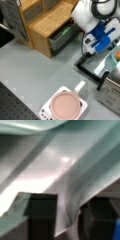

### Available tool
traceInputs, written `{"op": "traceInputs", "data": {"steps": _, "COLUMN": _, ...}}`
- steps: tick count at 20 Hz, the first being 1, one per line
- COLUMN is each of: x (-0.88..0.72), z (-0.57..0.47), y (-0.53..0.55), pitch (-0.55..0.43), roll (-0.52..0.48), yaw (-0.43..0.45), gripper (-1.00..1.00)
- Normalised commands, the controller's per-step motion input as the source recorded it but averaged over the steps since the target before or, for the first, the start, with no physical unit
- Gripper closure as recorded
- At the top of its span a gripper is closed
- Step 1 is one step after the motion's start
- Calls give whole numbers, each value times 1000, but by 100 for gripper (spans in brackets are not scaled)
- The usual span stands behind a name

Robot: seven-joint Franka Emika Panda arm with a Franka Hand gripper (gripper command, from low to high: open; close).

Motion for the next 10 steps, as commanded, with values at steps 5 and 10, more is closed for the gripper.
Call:
{"op": "traceInputs", "data": {"steps": 5, "x": 81, "z": -153, "y": -164, "pitch": 29, "roll": 19, "yaw": 97, "gripper": -100}}
{"op": "traceInputs", "data": {"steps": 10, "x": 67, "z": -82, "y": -164, "pitch": 48, "roll": -8, "yaw": 86, "gripper": -100}}
